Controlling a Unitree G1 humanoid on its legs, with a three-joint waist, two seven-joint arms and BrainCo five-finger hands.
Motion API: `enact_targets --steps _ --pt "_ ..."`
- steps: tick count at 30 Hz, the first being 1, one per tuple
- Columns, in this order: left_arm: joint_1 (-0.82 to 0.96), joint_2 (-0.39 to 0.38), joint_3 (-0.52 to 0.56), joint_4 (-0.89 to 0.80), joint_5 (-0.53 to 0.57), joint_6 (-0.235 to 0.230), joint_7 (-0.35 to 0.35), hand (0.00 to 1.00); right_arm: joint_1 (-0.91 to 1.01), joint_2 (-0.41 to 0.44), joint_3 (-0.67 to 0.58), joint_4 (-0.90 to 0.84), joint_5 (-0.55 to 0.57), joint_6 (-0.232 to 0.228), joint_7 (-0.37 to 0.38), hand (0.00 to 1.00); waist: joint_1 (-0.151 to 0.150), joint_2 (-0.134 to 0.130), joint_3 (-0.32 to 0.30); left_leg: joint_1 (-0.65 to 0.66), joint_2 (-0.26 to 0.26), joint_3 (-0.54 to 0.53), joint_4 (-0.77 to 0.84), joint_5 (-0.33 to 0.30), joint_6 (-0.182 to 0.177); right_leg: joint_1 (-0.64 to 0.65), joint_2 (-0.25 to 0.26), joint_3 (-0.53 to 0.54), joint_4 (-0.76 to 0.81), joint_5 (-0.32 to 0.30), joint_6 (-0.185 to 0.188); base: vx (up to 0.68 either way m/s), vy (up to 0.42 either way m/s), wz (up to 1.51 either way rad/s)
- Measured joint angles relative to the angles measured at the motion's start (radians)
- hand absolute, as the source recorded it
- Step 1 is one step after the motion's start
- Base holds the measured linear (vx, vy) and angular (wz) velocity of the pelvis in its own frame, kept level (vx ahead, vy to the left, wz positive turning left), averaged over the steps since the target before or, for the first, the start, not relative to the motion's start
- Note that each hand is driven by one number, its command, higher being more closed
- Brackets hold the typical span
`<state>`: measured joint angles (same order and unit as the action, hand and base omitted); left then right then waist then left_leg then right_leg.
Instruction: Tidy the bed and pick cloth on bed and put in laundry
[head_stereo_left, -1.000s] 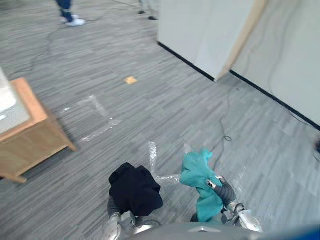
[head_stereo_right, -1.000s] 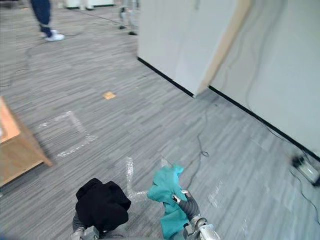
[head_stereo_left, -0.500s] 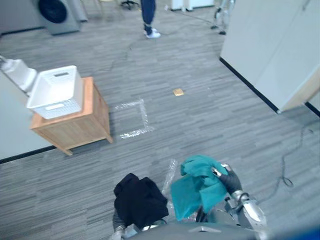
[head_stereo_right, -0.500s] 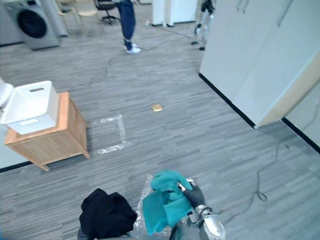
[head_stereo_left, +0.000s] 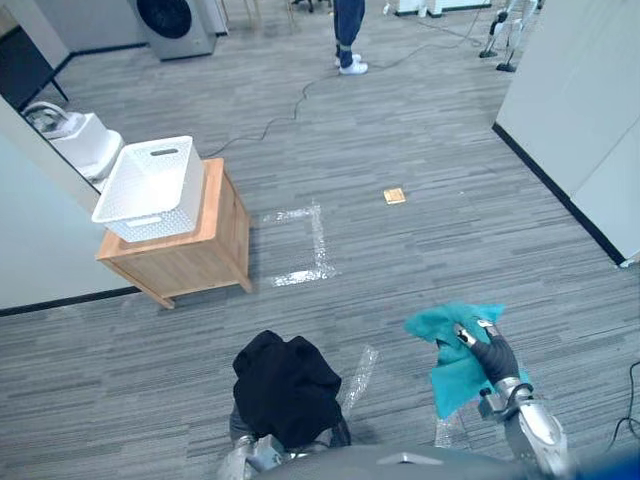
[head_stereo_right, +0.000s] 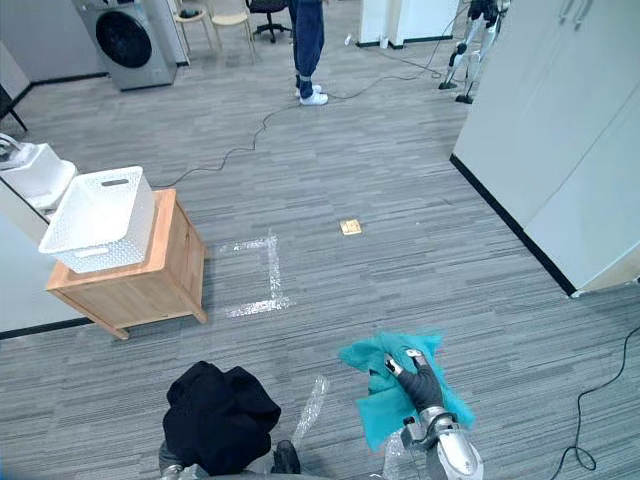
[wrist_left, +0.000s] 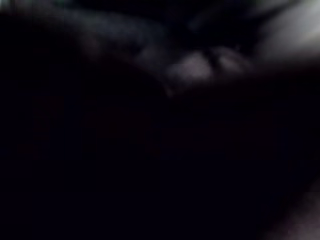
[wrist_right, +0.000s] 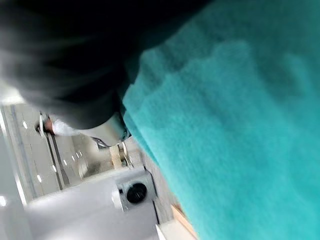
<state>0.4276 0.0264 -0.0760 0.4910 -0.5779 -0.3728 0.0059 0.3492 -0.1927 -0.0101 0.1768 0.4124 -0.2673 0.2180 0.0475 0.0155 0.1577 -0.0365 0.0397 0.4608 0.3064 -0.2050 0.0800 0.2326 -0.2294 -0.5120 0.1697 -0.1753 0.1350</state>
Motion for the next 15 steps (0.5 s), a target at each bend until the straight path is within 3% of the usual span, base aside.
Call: enact_targets --steps 1,2,3,5,6,10,12,13,15 --pt "-0.008 0.005 0.0 -0.001 0.0 0.005 0.0 1.0 0.002 0.012 -0.016 0.001 0.008 0.004 -0.013 1.0 0.0 -0.012 -0.003 0.02 -0.018 0.0 -0.011 -0.021 0.011 -0.018 -0.031 0.02 0.08 -0.029 0.026 0.2 0.132 0.14" --pt "-0.019 0.018 -0.001 -0.005 0.002 0.013 0.0 1.0 0.01 0.038 -0.039 0.003 0.009 0.006 -0.034 1.0 -0.006 -0.036 -0.009 0.044 -0.052 -0.006 -0.025 -0.049 0.022 -0.095 -0.105 0.068 0.312 -0.07 0.025 0.21 0.127 0.2" --pt "-0.021 0.032 -0.001 -0.015 0.012 0.014 0.001 1.0 0.012 0.051 -0.042 0.003 0.009 0.005 -0.039 1.0 -0.006 -0.052 -0.003 0.072 -0.073 -0.013 -0.029 -0.066 0.02 -0.163 -0.157 0.109 0.49 -0.06 0.0 0.22 0.101 0.23" --pt "-0.017 0.067 -0.003 -0.045 0.049 0.016 0.007 1.0 0.04 0.081 -0.044 0.005 0.009 0.004 -0.042 1.0 -0.026 -0.08 -0.004 0.129 -0.108 -0.048 -0.053 -0.089 0.016 -0.279 -0.212 0.194 0.783 -0.045 -0.023 0.23 0.033 0.38" --pt "-0.009 0.079 -0.004 -0.061 0.061 0.016 0.019 1.0 0.068 0.097 -0.044 0.006 0.009 0.003 -0.041 1.0 -0.036 -0.086 -0.008 0.163 -0.111 -0.072 -0.067 -0.094 0.017 -0.322 -0.209 0.212 0.882 -0.05 -0.026 0.23 0.019 0.53" --pt "-0.024 0.102 -0.003 -0.087 0.118 0.012 0.097 1.0 0.086 0.104 -0.038 0.006 0.006 -0.003 -0.003 1.0 -0.061 -0.078 -0.007 0.225 -0.107 -0.118 -0.114 -0.096 0.015 -0.469 -0.185 0.217 0.886 -0.072 -0.056 0.28 -0.01 0.44" --pt "-0.043 0.102 -0.003 -0.087 0.121 0.012 0.128 1.0 0.088 0.103 -0.036 0.006 0.005 -0.004 0.015 1.0 -0.071 -0.057 -0.001 0.261 -0.082 -0.161 -0.134 -0.094 0.009 -0.5 -0.122 0.217 0.784 -0.09 -0.048 0.34 -0.118 0.57" --pt "-0.062 0.102 -0.003 -0.087 0.12 0.011 0.137 1.0 0.087 0.103 -0.035 0.006 0.005 -0.004 0.016 1.0 -0.088 -0.04 0.002 0.276 -0.05 -0.204 -0.136 -0.099 -0.002 -0.512 -0.065 0.226 0.688 -0.091 -0.047 0.32 -0.178 0.98" --pt "-0.091 0.104 -0.007 -0.087 0.123 0.005 0.151 1.0 0.088 0.102 -0.021 0.006 0.006 -0.009 0.016 1.0 -0.105 -0.033 0.003 0.297 -0.014 -0.255 -0.143 -0.099 -0.022 -0.53 0.006 0.259 0.514 -0.071 -0.031 0.3 -0.207 1.03"
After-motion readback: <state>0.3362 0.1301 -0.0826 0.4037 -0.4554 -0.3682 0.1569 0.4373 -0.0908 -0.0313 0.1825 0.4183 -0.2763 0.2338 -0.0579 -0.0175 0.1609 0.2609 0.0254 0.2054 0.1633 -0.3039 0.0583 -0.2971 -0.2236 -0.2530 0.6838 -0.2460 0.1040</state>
